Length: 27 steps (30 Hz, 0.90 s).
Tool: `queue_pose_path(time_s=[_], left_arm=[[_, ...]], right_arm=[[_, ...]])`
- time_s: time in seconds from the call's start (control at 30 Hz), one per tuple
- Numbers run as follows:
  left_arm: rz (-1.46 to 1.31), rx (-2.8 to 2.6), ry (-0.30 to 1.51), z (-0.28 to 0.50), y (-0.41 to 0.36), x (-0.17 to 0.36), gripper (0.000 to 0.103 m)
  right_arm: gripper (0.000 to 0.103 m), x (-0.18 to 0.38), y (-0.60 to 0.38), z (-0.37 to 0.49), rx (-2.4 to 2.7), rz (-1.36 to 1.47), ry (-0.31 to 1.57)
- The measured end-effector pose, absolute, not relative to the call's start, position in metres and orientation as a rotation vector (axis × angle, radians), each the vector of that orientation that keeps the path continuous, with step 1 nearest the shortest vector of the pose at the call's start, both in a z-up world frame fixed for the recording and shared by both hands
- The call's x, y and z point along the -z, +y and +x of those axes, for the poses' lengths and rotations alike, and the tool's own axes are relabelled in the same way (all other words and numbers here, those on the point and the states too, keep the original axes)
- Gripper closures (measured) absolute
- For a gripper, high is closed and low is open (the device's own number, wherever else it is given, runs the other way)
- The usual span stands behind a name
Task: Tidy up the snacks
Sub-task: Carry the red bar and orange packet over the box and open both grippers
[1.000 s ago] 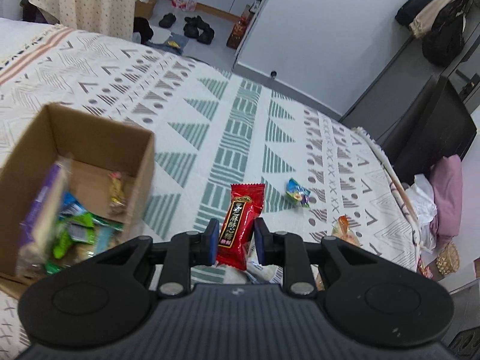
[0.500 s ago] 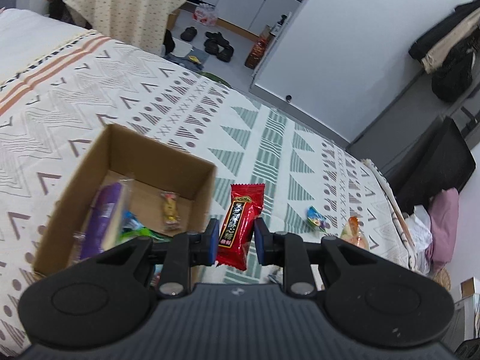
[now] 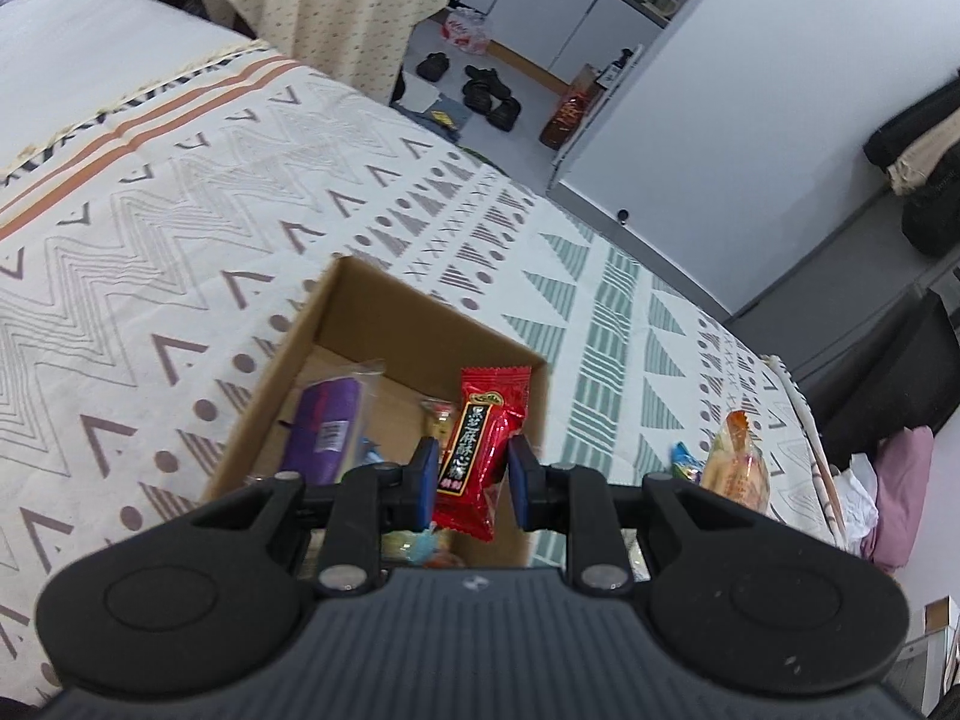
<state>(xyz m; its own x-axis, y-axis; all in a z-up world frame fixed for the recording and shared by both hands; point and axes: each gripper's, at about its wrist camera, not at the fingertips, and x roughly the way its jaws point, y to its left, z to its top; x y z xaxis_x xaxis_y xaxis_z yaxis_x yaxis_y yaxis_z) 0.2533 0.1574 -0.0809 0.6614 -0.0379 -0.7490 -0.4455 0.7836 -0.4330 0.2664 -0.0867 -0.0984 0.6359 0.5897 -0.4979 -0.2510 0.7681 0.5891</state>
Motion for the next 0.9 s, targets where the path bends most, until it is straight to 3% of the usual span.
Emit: queue_pose_path(time_s=[0.4,0.67,0.73,0.83,0.9], left_arm=[[-0.677,-0.296,0.847,0.253,0.189,0.094,0.076],[-0.695,-0.325,0.849,0.246,0.203,0.093,0.057],[-0.692,-0.335,0.853,0.246,0.204,0.092,0.048],[-0.692,-0.36,0.852,0.244,0.205,0.09,0.038],[-0.681,-0.37,0.855,0.243,0.202,0.088,0.031]], right_arm=[[0.07,0.102,-0.039,0.268,-0.542,0.443,0.773],[0.07,0.102,-0.014,0.269,-0.586,0.409,0.782],[0.067,0.1,-0.011,0.267,-0.597,0.391,0.78],[0.048,0.099,-0.015,0.265,-0.562,0.382,0.776],[0.046,0.099,-0.024,0.264,-0.557,0.402,0.779]])
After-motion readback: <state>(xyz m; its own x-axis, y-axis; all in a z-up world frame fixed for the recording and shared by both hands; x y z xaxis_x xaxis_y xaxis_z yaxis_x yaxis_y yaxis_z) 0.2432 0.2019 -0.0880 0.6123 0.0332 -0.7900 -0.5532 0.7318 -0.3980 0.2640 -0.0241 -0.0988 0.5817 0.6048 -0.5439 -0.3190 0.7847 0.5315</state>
